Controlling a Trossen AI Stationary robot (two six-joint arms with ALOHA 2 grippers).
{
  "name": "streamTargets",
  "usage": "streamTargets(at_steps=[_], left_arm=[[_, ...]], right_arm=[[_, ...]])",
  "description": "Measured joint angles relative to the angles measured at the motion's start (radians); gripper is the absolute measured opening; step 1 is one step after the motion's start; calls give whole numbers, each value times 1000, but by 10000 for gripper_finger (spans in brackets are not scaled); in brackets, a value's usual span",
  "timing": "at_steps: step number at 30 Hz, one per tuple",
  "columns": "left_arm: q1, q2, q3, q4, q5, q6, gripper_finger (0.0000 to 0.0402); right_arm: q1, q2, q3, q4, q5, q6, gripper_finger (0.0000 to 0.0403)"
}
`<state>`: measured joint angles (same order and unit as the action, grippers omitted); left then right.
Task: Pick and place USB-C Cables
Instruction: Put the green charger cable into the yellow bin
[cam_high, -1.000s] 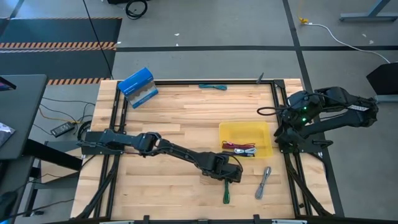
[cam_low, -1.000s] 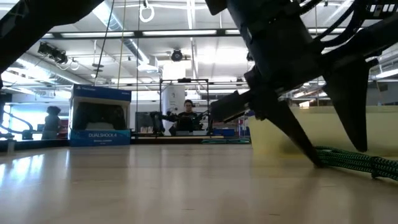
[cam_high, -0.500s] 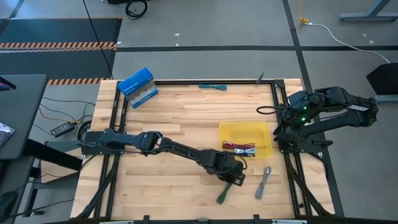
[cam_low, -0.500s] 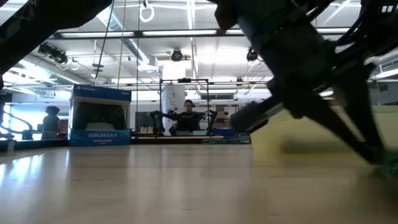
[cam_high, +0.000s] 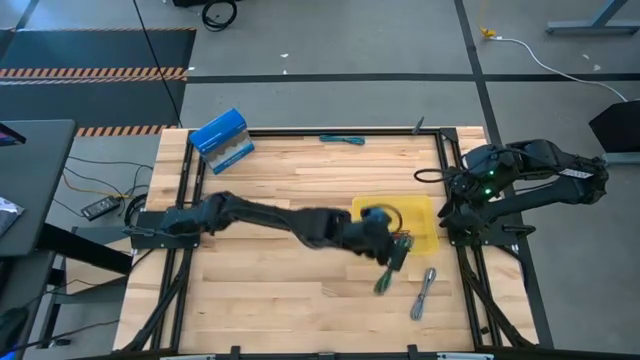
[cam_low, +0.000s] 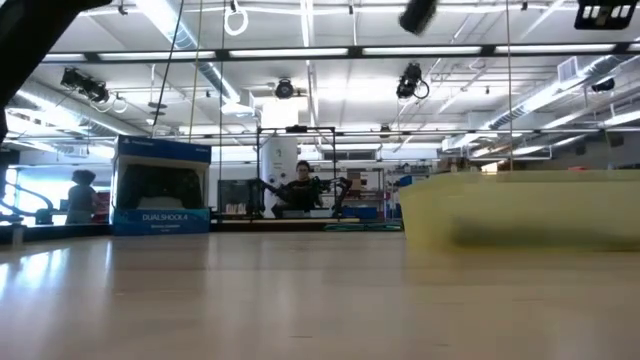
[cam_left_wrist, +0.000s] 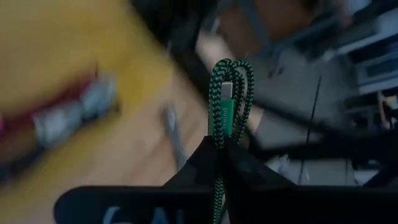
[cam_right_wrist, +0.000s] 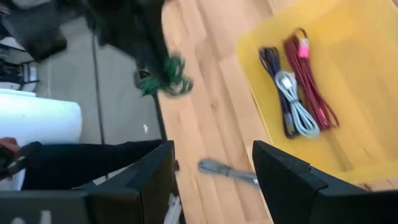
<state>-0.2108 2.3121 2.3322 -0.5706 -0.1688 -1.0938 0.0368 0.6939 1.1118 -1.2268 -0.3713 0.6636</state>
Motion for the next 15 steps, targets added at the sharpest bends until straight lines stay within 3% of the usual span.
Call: streamTargets(at_steps=[8,15], left_arm=[[87,-81,1,69,-129,306,13],[141,-81,0,314,-124,373,13]], right_arm=[[0,-16,0,310,73,-64,222],[0,-7,0,322,182,-144,222]])
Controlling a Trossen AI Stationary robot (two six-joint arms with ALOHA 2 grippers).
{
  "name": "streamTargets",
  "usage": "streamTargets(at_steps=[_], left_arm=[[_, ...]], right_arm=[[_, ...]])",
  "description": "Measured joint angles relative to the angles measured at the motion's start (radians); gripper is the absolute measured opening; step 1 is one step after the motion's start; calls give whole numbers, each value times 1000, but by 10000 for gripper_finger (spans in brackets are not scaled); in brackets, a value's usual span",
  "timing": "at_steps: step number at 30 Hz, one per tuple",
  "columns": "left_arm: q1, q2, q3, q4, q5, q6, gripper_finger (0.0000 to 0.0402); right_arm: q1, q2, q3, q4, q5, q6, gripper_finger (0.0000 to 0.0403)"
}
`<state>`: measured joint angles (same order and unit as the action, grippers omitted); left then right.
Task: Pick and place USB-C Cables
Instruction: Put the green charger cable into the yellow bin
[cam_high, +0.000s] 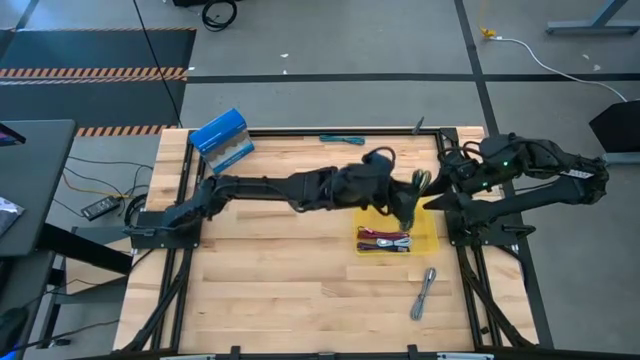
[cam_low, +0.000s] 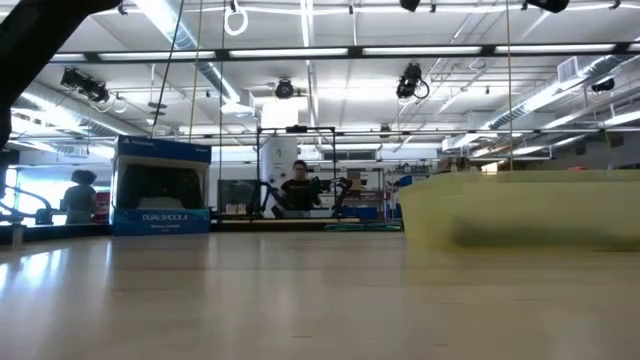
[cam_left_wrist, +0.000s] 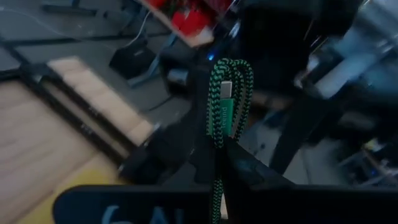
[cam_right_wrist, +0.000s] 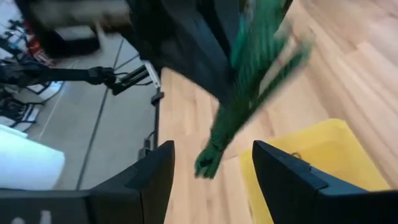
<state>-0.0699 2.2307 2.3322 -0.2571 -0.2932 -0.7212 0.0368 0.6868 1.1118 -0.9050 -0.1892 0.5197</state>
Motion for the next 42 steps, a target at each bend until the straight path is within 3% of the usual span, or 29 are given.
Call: streamTargets(at_steps=[18,23,27,28,36,42], left_arm=[[47,0,0,142,30,38,13],[48,0,0,132,44,38,19],[48,0,0,125,50,37,49],[48,0,0,125,49,37,58],[50,-12,0,95,64,36,114],[49,-103,2,-73,69,87,129]], right_arm=[[-1,32,0,82,209,-41,214],[-1,47,0,82,213,-52,159],[-1,48,0,79,213,-76,43],[-1,48,0,79,210,-82,31],[-1,53,0,17,197,-77,30],[-1,59,0,-118,219,-98,30]])
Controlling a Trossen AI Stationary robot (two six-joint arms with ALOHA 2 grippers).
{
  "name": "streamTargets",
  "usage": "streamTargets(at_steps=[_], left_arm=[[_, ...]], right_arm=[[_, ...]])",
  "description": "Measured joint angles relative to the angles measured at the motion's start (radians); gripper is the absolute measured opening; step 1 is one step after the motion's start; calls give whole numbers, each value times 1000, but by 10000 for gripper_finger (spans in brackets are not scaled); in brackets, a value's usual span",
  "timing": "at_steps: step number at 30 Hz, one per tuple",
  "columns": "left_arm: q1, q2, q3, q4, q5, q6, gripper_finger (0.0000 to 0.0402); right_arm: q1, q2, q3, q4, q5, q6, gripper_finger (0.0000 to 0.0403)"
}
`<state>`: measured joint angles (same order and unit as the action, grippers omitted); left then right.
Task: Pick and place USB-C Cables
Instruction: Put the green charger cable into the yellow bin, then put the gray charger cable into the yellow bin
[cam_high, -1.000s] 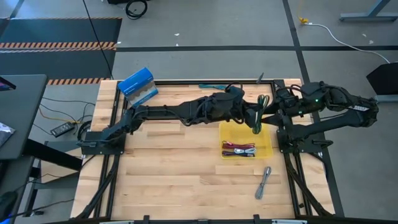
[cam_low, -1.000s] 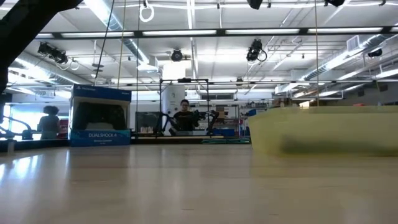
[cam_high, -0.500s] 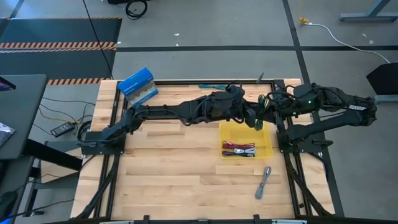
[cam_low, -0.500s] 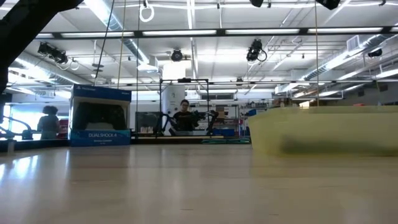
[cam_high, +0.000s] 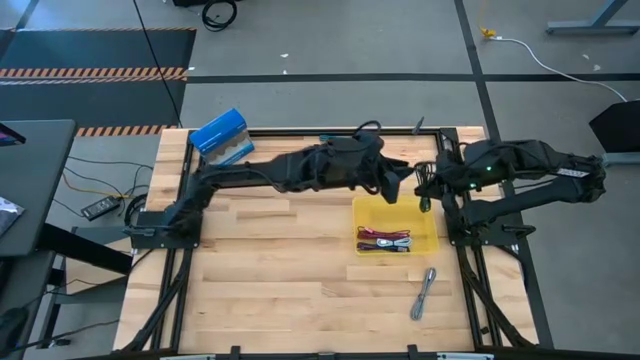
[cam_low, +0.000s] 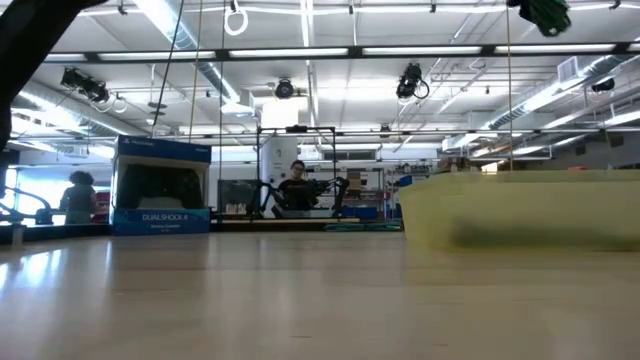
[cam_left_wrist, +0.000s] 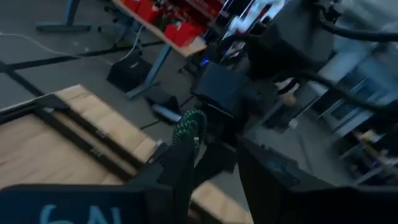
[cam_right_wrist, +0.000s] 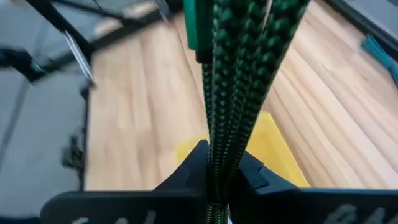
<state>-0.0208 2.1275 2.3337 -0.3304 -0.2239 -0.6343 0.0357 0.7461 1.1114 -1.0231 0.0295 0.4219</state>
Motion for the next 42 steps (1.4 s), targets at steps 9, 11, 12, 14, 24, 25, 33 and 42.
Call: streamTargets(at_steps=[9,11,12,14,24,25,33,42], left_arm=[[-34,-91,0,-195,-1,52,130],[-47,-102,0,-201,-6,52,130],[-54,-104,0,-195,-13,52,130],[-69,-113,-2,-205,-25,52,130],[-122,-128,-1,-208,-36,88,130],[-125,-128,-1,-208,-37,93,130],[-149,-128,-1,-231,-36,97,130],[-154,-128,-1,-334,-37,73,130]], right_arm=[[0,148,-34,-222,-79,-125,30],[0,194,-51,-218,-110,-152,30],[0,221,-60,-213,-120,-165,30],[0,270,-74,-189,-133,-192,30],[-1,496,-80,-128,-147,-291,30],[-1,515,-80,-129,-154,-293,30],[-1,622,-80,-121,-149,-271,83],[-4,569,-58,-154,-154,-205,130]])
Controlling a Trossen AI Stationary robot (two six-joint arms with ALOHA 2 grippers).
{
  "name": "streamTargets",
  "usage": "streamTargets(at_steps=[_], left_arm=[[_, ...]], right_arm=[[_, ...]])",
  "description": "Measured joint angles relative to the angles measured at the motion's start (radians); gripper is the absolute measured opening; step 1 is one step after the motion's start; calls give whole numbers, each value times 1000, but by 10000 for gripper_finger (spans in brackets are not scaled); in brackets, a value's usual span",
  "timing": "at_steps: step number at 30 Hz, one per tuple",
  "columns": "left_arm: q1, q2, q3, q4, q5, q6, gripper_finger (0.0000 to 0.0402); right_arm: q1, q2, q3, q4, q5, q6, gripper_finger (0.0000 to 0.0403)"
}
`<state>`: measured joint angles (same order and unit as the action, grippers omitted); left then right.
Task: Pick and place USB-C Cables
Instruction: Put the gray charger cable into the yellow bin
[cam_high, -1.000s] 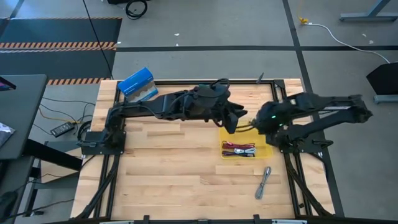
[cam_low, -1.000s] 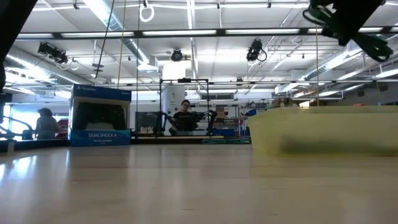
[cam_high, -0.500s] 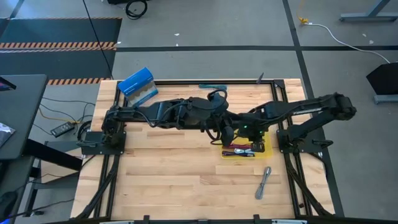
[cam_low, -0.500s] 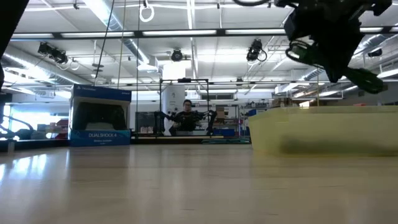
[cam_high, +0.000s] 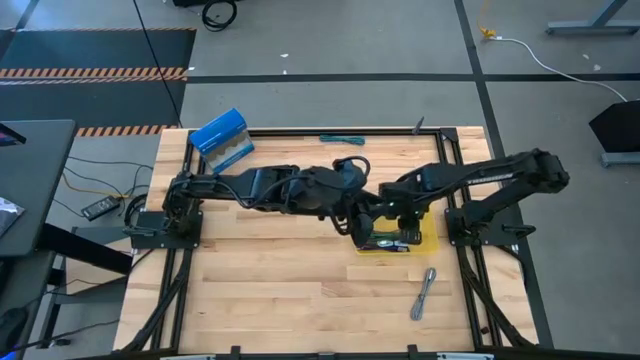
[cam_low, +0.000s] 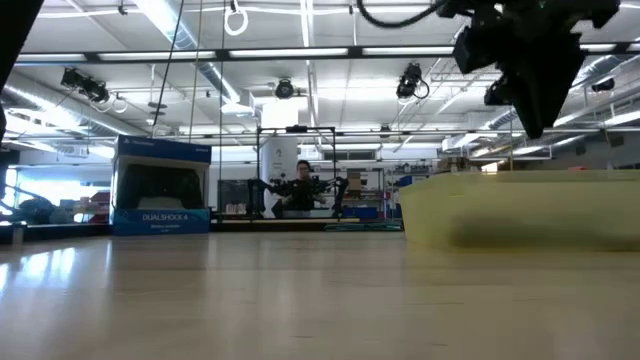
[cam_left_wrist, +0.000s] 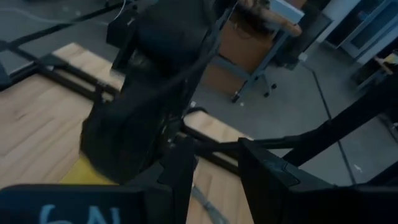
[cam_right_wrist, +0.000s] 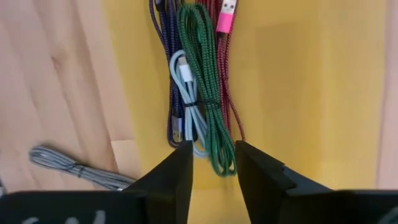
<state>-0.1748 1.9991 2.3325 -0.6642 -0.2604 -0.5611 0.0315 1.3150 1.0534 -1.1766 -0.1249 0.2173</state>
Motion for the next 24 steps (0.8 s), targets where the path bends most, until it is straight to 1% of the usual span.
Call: streamTargets(at_steps=[5,7,11,13,18,24], left_arm=[[0,0,0,-59,-1,-18,130],[0,0,0,-96,-7,-24,130],[12,1,0,-192,-61,-35,130],[23,1,0,-210,-66,-35,130],[40,1,0,-203,-68,-65,130],[41,1,0,-198,-67,-82,130]], right_arm=[[0,-94,81,-68,-17,44,143],[2,-138,111,-89,-56,66,145],[32,-219,127,-106,-148,131,145],[63,-243,127,-125,-157,155,145],[161,-253,127,-156,-157,124,145],[294,-204,122,-160,-152,28,145]])
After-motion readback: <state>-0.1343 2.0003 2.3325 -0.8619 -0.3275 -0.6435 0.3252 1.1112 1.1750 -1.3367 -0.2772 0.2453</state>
